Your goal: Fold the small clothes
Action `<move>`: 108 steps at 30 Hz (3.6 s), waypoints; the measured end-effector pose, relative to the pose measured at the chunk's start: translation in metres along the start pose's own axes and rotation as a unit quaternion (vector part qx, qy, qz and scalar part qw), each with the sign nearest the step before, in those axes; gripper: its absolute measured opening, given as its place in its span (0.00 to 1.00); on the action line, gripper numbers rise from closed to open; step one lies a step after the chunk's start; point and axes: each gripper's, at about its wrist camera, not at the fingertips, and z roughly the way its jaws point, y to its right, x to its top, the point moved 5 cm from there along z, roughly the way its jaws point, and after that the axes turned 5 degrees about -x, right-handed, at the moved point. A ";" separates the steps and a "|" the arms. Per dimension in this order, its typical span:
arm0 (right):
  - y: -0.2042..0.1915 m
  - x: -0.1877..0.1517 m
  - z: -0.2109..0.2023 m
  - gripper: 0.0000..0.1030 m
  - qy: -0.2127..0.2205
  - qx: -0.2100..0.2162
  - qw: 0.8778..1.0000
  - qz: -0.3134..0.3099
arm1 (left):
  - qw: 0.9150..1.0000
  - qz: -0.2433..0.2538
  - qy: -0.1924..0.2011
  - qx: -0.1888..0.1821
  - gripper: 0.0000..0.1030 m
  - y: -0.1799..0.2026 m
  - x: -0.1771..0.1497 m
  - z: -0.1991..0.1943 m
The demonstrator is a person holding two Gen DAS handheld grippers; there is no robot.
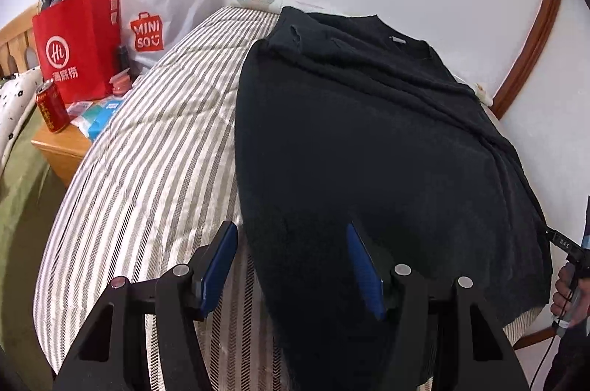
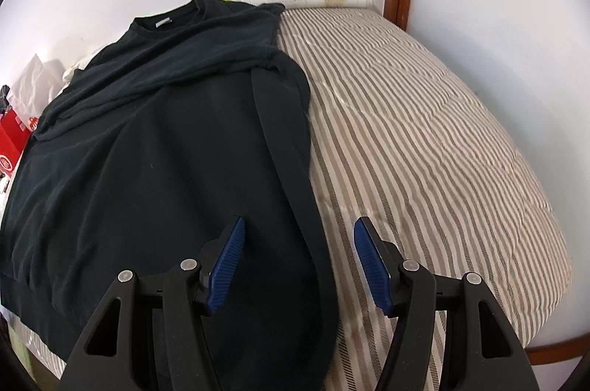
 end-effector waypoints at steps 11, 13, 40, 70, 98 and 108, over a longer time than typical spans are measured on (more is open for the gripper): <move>-0.015 0.000 0.005 0.58 0.017 0.012 1.000 -0.017 | 0.999 0.022 0.008 0.044 0.43 0.009 0.008 0.010; -0.019 0.005 0.009 0.55 0.013 0.012 1.000 -0.023 | 0.998 0.023 0.011 0.052 0.36 0.009 0.006 0.010; 0.004 0.013 -0.062 0.08 0.066 0.094 0.993 0.010 | 0.997 0.042 0.069 -0.009 0.06 0.039 0.018 -0.061; -0.063 0.220 0.028 0.09 0.082 0.160 0.983 0.045 | 0.993 0.023 0.098 0.053 0.06 0.045 0.195 0.042; -0.032 0.207 0.043 0.41 0.067 0.079 0.995 0.009 | 0.998 0.009 0.040 0.046 0.26 0.032 0.173 0.058; 0.001 0.163 0.068 0.41 0.021 0.054 0.998 0.035 | 0.998 -0.003 0.031 0.061 0.48 0.002 0.131 0.044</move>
